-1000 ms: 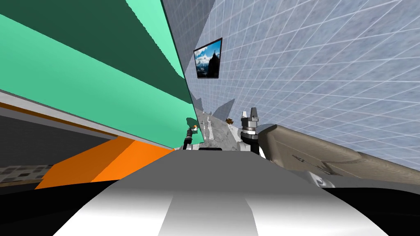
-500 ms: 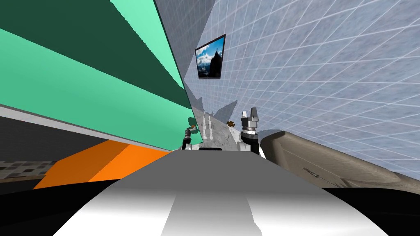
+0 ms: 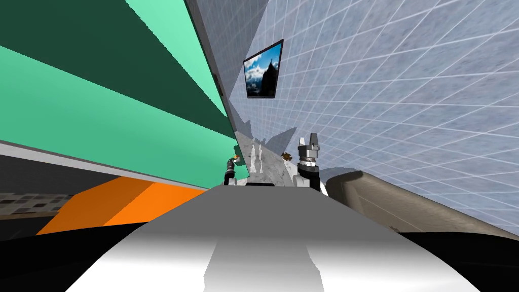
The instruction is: Push the door open
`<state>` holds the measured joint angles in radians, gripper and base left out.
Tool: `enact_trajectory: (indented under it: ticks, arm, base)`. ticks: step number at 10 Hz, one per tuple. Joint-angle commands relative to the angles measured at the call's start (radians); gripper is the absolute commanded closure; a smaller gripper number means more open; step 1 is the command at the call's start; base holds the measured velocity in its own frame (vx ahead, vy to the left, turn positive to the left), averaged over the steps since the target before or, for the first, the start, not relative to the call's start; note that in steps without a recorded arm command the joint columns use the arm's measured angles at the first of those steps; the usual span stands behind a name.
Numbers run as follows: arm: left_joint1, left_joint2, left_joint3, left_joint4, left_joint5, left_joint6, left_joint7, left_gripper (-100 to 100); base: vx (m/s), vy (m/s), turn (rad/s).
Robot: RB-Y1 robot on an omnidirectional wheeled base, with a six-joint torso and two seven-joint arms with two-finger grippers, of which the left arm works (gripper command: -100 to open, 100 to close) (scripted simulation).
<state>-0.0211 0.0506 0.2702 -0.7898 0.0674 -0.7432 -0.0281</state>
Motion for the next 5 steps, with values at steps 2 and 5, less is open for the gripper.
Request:
enact_trajectory:
  ticks: [2, 5]
  arm:
    - [-0.009, -0.019, 0.014, 0.002, 0.008, -0.004, -0.006, 100]
    - [0.003, 0.004, 0.046, -0.004, 0.022, -0.001, -0.013, 100]
  base:
    - [0.146, -0.065, 0.062]
    - [0.122, -0.026, 0.051]
